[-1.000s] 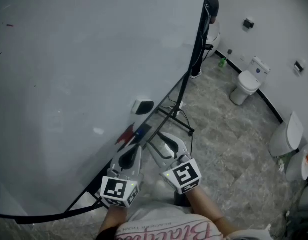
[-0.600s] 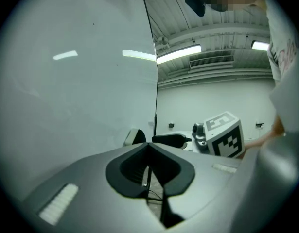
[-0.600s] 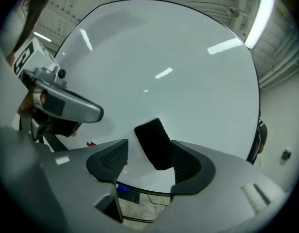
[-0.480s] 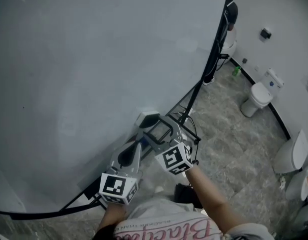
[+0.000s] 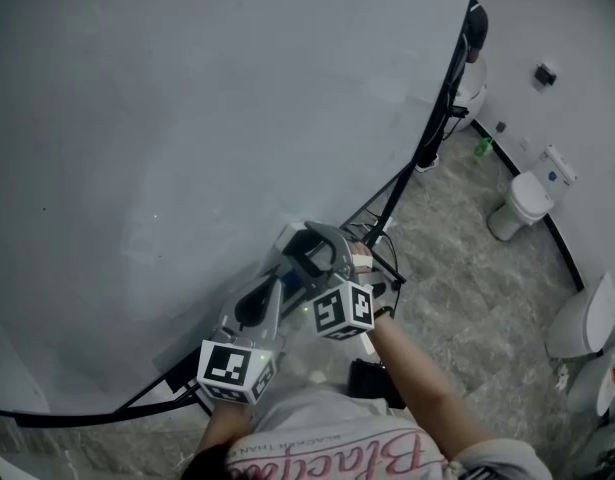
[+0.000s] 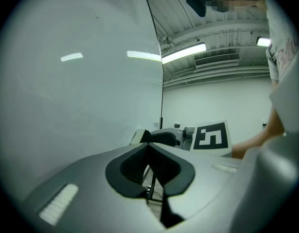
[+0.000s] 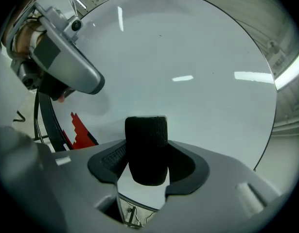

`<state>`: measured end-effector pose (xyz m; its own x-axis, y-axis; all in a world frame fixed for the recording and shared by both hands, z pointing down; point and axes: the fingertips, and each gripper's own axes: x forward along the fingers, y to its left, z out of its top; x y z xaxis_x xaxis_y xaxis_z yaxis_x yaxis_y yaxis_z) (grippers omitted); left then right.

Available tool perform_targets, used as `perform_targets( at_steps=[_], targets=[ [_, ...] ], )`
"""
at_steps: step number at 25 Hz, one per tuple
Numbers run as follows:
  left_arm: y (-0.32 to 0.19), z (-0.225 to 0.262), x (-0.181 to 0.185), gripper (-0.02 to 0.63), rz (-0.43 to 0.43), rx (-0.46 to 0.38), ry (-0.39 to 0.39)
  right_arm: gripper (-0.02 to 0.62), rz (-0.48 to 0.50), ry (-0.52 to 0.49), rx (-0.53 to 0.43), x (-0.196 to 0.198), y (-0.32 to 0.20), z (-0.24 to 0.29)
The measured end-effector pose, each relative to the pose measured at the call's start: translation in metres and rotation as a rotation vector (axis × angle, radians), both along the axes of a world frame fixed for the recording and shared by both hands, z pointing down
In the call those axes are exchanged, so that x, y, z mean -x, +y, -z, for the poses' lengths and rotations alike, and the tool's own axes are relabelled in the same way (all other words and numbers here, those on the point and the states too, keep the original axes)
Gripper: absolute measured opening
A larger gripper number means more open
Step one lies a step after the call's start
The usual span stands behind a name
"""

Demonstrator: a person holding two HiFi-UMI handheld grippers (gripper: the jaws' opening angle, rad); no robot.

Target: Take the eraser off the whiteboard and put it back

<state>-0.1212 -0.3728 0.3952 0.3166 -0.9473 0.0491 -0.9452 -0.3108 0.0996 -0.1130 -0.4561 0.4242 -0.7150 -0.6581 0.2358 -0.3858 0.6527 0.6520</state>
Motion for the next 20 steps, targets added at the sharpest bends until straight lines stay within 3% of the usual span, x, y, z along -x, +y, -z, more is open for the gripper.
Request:
perform_targets(
  at_steps=[5, 11, 15, 17, 20],
  targets=[
    [0.000, 0.005, -0.005, 0.000, -0.006, -0.011, 0.003, 0.233, 0.008, -0.054, 0.043, -0.009, 0.012, 0.013],
    [0.006, 0.010, -0.010, -0.001, -0.018, -0.028, 0.002, 0.233, 0.012, -0.282, 0.343, -0.027, 0.037, 0.032],
    [0.010, 0.016, -0.011, -0.001, -0.018, -0.048, 0.000, 0.233, -0.004, -0.409, 0.477, -0.044, 0.057, 0.044],
    [0.013, 0.018, -0.011, -0.002, -0.023, -0.060, 0.001, 0.235, -0.007, -0.459, 0.509, -0.051, 0.066, 0.049],
    [0.017, 0.020, -0.012, -0.002, -0.034, -0.074, -0.016, 0.235, -0.024, -0.474, 0.479, -0.060, 0.075, 0.054]
  ],
)
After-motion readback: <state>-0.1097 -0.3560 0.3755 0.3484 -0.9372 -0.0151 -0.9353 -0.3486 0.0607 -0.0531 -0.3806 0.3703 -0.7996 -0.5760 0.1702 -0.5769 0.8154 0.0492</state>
